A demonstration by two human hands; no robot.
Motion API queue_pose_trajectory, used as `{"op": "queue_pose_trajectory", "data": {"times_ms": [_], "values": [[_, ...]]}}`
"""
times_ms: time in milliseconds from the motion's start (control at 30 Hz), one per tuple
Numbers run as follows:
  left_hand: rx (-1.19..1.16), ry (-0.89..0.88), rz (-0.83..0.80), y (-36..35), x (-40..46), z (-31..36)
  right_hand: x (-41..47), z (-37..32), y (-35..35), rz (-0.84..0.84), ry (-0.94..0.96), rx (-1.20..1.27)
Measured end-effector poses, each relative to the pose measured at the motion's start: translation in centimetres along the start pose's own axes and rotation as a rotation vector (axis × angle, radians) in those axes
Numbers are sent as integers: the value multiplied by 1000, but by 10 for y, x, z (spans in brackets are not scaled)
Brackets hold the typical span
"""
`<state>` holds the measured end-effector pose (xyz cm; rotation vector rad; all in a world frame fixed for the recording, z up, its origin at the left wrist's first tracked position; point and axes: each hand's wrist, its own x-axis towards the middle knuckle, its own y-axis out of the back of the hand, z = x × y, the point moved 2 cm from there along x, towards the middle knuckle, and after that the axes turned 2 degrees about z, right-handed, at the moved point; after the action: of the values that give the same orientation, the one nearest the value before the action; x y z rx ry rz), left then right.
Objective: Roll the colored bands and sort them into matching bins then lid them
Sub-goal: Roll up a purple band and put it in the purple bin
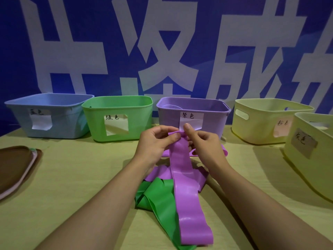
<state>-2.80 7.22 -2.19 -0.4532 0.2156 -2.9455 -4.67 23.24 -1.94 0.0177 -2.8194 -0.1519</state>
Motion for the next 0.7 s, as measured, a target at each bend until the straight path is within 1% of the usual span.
{"op": "queue_pose_trajectory", "data": {"times_ms": [133,233,367,500,633,700], "values": [[27,-11,10,-1,-1,0,0,1,-1,25,17,-37],[25,0,13,-2,-2,0,1,2,-1,7,34,-17],[0,61,-9,-2,-2,-1,2,5,-1,-33,15,68],[-84,151,-47,-5,-4,0,4,6,1,-46,30,145],[-24,287,-39,-5,-6,-5,5,6,3,-43,65,147],[-11,303,-24,-5,-6,-7,5,6,4,-48,75,144]]}}
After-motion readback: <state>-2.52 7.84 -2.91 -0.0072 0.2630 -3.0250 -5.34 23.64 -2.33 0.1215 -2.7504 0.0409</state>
